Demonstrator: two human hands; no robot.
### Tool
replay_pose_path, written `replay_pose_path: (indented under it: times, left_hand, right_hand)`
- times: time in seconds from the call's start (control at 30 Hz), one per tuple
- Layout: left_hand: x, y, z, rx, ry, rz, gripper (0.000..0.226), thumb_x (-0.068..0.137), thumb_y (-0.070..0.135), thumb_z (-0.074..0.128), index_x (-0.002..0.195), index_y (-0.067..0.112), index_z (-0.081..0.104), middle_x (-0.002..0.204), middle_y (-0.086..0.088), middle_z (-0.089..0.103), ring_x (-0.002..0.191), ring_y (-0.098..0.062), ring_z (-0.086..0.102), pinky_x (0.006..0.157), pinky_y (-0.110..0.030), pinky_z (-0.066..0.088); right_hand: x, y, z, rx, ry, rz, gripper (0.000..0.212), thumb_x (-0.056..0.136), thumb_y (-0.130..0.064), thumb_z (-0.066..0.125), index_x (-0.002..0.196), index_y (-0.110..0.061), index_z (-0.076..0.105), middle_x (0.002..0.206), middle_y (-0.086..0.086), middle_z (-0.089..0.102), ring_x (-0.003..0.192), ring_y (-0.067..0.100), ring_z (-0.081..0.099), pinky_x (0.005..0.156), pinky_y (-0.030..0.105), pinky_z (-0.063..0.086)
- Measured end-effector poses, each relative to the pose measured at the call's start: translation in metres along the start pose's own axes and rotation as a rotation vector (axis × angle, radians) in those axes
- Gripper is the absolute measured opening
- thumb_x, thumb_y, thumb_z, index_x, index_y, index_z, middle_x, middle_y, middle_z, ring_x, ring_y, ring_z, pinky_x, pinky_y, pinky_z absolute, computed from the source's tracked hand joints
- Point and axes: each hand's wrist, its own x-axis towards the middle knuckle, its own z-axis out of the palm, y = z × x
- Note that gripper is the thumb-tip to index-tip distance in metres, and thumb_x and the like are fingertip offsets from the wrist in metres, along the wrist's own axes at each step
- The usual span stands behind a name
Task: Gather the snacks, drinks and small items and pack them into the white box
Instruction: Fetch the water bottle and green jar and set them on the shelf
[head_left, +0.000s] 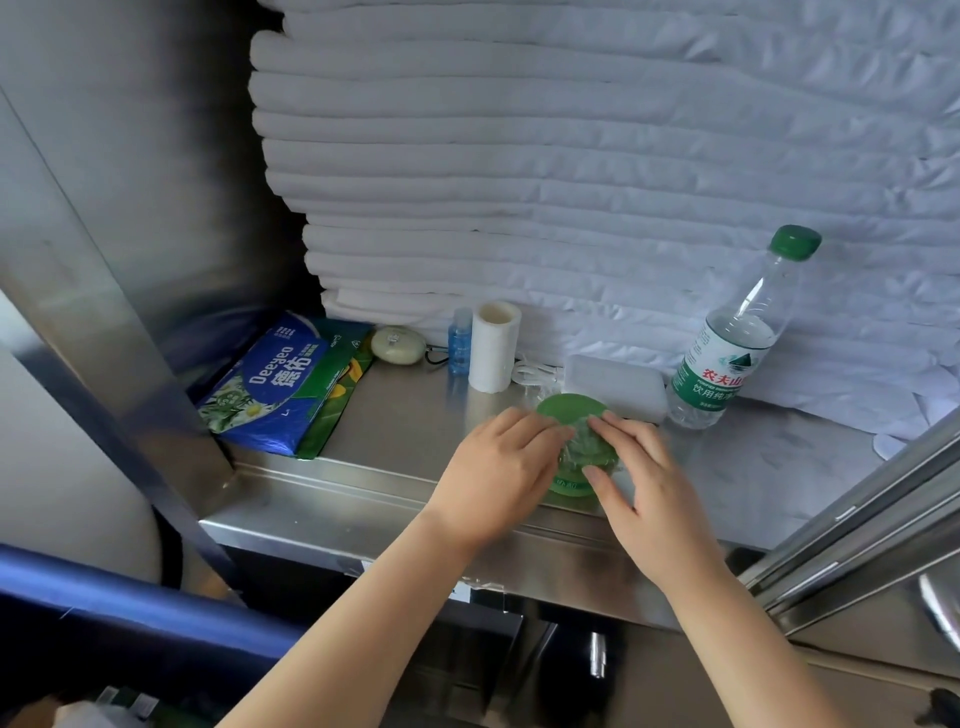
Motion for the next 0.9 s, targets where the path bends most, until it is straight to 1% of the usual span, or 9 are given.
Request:
replay_pose_path:
  times: [0.07, 0.13, 0.2, 0.27, 0.37, 0.57, 0.73, 0.8, 0.9]
  left_hand:
    - [-0.009, 0.001, 0.003, 0.003, -0.055, -0.015, 0.030, 0.088, 0.012, 0.057, 0.116, 0.005, 0.065, 0.113, -0.010, 0.064, 0.101, -0.028, 0.061, 0.083, -0.037, 0.052]
    - [-0.018, 0.000, 0.005, -0.010, -0.095, -0.087, 0.040, 0.088, 0.016, 0.057, 0.127, 0.008, 0.058, 0.126, -0.008, 0.058, 0.119, -0.026, 0.053, 0.095, -0.037, 0.047]
    - [-0.026, -0.003, 0.003, -0.016, -0.106, -0.145, 0.044, 0.089, 0.020, 0.056, 0.132, 0.010, 0.053, 0.133, -0.006, 0.053, 0.128, -0.023, 0.045, 0.103, -0.036, 0.041]
    - [-0.032, -0.008, -0.003, 0.011, -0.095, -0.176, 0.045, 0.088, 0.022, 0.053, 0.132, 0.012, 0.052, 0.134, -0.005, 0.053, 0.129, -0.021, 0.044, 0.107, -0.036, 0.036]
    - [-0.041, -0.021, -0.018, 0.067, -0.058, -0.245, 0.044, 0.085, 0.019, 0.052, 0.128, 0.014, 0.055, 0.131, -0.002, 0.055, 0.127, -0.018, 0.046, 0.109, -0.039, 0.033]
    - [-0.059, -0.054, -0.043, 0.169, 0.013, -0.387, 0.039, 0.082, 0.014, 0.048, 0.119, 0.010, 0.060, 0.125, -0.003, 0.058, 0.124, -0.019, 0.049, 0.109, -0.041, 0.033]
    - [-0.054, -0.075, -0.056, 0.250, 0.015, -0.529, 0.039, 0.084, 0.013, 0.040, 0.115, 0.006, 0.062, 0.121, -0.006, 0.061, 0.120, -0.022, 0.054, 0.109, -0.042, 0.034]
    - [-0.051, -0.085, -0.059, 0.279, 0.009, -0.563, 0.035, 0.083, 0.008, 0.049, 0.116, 0.005, 0.061, 0.121, -0.008, 0.061, 0.119, -0.024, 0.054, 0.110, -0.039, 0.032]
    - [-0.047, -0.095, -0.061, 0.298, 0.005, -0.605, 0.037, 0.080, 0.003, 0.060, 0.117, 0.004, 0.060, 0.122, -0.009, 0.061, 0.120, -0.025, 0.054, 0.108, -0.035, 0.027]
  right_hand:
    - [0.002, 0.000, 0.001, 0.014, 0.007, 0.005, 0.049, 0.087, -0.043, 0.048, 0.130, -0.020, 0.054, 0.125, -0.018, 0.046, 0.118, 0.001, 0.047, 0.096, 0.020, 0.039]
    - [0.005, -0.003, 0.003, 0.037, 0.019, 0.015, 0.047, 0.087, -0.041, 0.053, 0.129, -0.021, 0.055, 0.124, -0.015, 0.048, 0.117, 0.003, 0.049, 0.095, 0.022, 0.041]
    - [0.009, -0.009, 0.008, 0.063, 0.021, 0.012, 0.046, 0.086, -0.038, 0.057, 0.128, -0.020, 0.056, 0.123, -0.012, 0.050, 0.118, 0.004, 0.049, 0.098, 0.021, 0.039]
    - [0.015, -0.017, 0.016, 0.075, 0.000, 0.003, 0.045, 0.087, -0.034, 0.061, 0.128, -0.019, 0.056, 0.124, -0.011, 0.051, 0.119, 0.004, 0.048, 0.099, 0.020, 0.038]
    - [0.025, -0.033, 0.032, 0.058, -0.048, -0.043, 0.045, 0.087, -0.032, 0.062, 0.130, -0.019, 0.056, 0.125, -0.011, 0.050, 0.118, 0.004, 0.048, 0.098, 0.016, 0.036]
    - [0.053, -0.067, 0.071, 0.050, -0.097, -0.152, 0.045, 0.087, -0.027, 0.064, 0.130, -0.016, 0.057, 0.121, -0.004, 0.055, 0.114, 0.009, 0.050, 0.093, 0.017, 0.039]
    - [0.080, -0.086, 0.099, 0.029, -0.116, -0.189, 0.044, 0.089, -0.028, 0.062, 0.131, -0.014, 0.055, 0.123, -0.001, 0.055, 0.114, 0.016, 0.053, 0.087, 0.029, 0.049]
    - [0.090, -0.090, 0.107, 0.009, -0.130, -0.207, 0.045, 0.090, -0.027, 0.060, 0.132, -0.014, 0.054, 0.124, 0.000, 0.054, 0.113, 0.017, 0.053, 0.087, 0.028, 0.048]
    - [0.103, -0.092, 0.115, 0.000, -0.152, -0.219, 0.045, 0.092, -0.027, 0.059, 0.134, -0.014, 0.052, 0.124, 0.001, 0.053, 0.112, 0.018, 0.052, 0.090, 0.028, 0.046]
